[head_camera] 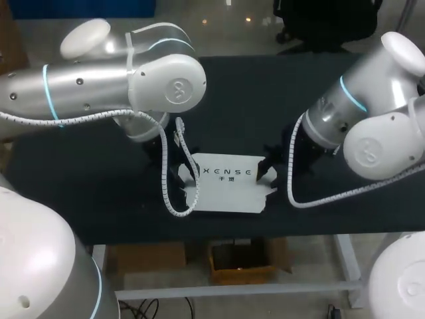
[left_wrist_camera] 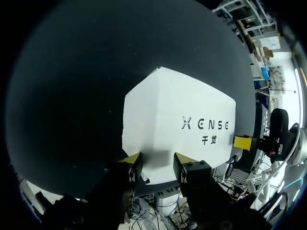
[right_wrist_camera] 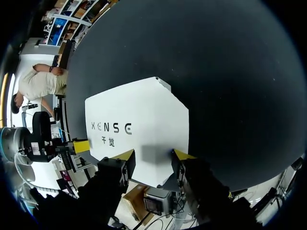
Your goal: Assemble the packaging by folding the flat box into shape, placing the metal phone stand inside, and closing the box properly
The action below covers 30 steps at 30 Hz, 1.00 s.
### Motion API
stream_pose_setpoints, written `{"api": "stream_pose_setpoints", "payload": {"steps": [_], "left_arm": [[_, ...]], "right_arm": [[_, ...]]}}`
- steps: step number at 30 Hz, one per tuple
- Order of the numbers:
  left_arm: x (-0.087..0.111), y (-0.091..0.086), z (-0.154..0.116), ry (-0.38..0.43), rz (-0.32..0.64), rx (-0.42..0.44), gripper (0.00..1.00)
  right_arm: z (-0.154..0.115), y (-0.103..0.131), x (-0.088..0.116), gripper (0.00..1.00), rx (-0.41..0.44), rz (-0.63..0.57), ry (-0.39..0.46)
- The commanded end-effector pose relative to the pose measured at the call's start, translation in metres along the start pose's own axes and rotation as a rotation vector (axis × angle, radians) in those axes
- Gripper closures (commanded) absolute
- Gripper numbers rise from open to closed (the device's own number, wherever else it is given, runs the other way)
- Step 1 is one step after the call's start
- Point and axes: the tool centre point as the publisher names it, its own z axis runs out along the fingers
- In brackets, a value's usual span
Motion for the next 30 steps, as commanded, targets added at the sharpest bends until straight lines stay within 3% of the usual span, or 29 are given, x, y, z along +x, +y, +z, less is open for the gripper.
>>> {"api": "stream_pose_setpoints", "payload": {"steps": [1, 14, 30], "left_arm": [[-0.002, 0.003, 0.001, 0.008, -0.002, 0.045, 0.56], [-0.003, -0.012, -0.005, 0.001, 0.016, 0.051, 0.57], [-0.005, -0.013, 0.006, 0.021, 0.028, 0.028, 0.58]], "right_arm": [[0.003, -0.001, 0.002, 0.53, -0.007, -0.002, -0.003], [0.003, -0.001, 0.0, 0.54, -0.002, -0.002, 0.001], [0.005, -0.005, -0.002, 0.53, -0.03, -0.004, 0.022]]}}
